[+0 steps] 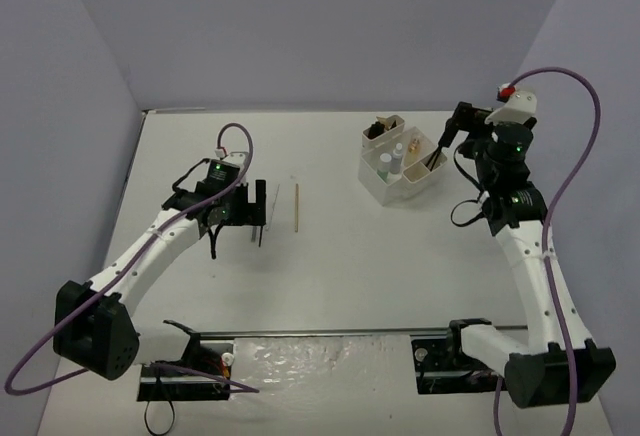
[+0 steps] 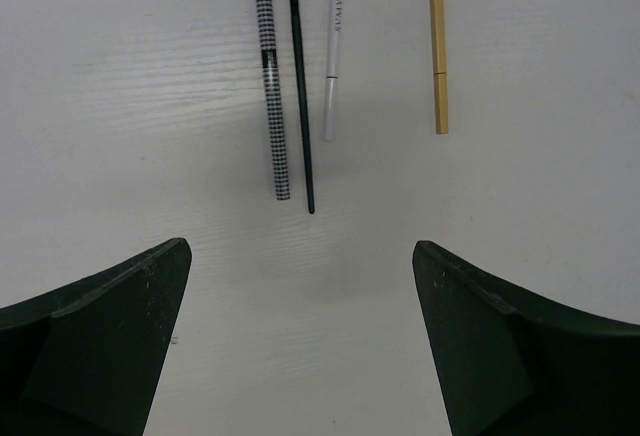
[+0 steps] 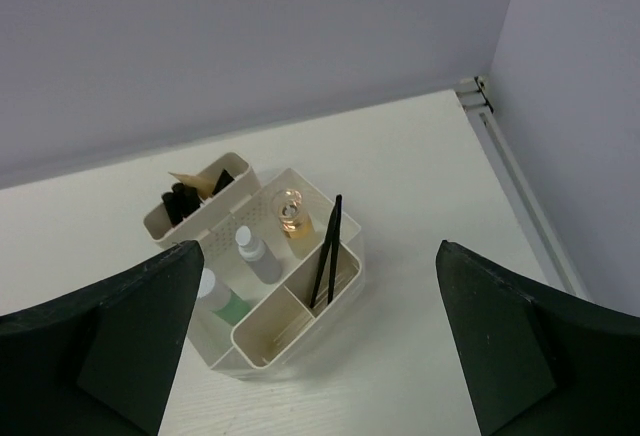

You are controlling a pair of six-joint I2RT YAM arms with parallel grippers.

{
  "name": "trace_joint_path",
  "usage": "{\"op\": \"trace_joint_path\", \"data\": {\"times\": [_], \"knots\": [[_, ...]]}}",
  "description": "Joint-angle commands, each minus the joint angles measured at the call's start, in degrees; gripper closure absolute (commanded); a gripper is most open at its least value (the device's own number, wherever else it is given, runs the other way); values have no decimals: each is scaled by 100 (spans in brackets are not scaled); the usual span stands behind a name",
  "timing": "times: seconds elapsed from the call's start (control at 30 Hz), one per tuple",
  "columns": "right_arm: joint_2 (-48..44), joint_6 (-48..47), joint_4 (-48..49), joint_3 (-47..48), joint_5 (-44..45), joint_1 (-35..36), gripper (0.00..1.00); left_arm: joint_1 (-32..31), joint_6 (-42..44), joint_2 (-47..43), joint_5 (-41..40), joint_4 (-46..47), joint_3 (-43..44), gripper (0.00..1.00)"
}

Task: Organize the makeup

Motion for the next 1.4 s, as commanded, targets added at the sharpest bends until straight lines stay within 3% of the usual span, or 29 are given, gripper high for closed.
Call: {"op": "trace_joint_path", "data": {"times": [0.0,0.33,0.4,0.83,1.37], "knots": [[-1076,180,-98,-364,-227,-21,0,-408,-292,576,-365,87,772,11],[-2321,378,-221,-1271,-210,28,0,-715,-814,1345,-679,176,737,57],[-2330,391,-221,-1296,-218,44,0,-781,-889,1440,-720,213,695,62],[-2418,379,-221,-1450,-197,137,0,-814,-948,1941,-813,342,443,73],[-2453,361,-221,-1499,-140,177,0,-764,-818,2424,-897,235,606,78]]}}
